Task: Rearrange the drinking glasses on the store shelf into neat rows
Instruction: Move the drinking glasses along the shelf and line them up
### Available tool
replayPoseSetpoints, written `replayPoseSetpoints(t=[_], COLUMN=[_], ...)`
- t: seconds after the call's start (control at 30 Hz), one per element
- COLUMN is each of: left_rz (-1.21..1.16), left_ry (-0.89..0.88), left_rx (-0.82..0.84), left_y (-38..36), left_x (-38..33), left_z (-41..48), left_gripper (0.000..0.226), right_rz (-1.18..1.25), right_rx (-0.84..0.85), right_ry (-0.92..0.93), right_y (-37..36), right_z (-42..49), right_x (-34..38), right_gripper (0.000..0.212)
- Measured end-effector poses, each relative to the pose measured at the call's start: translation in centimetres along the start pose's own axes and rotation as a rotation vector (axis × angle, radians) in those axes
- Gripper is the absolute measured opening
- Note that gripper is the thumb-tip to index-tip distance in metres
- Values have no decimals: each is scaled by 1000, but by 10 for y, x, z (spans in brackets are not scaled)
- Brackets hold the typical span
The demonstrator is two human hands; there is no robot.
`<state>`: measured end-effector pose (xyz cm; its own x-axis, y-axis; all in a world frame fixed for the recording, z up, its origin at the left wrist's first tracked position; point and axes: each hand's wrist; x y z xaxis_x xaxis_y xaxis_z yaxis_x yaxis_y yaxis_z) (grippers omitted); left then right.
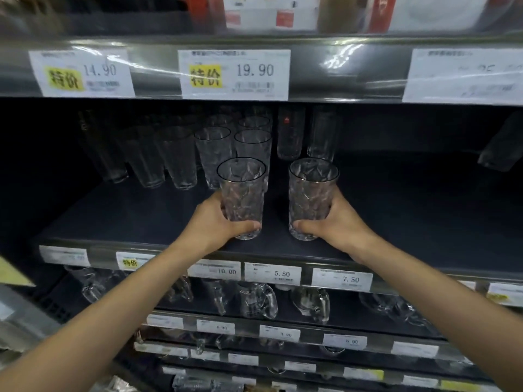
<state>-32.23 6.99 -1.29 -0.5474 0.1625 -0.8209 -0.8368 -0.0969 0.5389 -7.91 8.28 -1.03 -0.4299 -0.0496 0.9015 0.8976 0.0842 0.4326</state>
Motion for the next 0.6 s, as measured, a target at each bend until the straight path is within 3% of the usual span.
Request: replayPoseSetpoints(t=[0.6], left_rz=[-64], left_ry=[-57], left_rx=[54], left_y=[60], left_x=[46], left_z=[21], left_gripper=[62], right_rz=[-9], right_rx=[-35], right_ry=[-6], right_y=[-74], right_z=[33], right_x=[26], right_gripper=[69])
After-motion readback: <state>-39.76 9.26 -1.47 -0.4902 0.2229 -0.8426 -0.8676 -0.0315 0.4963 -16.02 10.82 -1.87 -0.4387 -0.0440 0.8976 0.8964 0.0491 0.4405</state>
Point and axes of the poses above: each hand's wrist, its own z-axis towards the middle knuckle, its own y-axis out of the back of the hand, x = y × z, and after that the axes turned 6 degrees about -y, right-handed
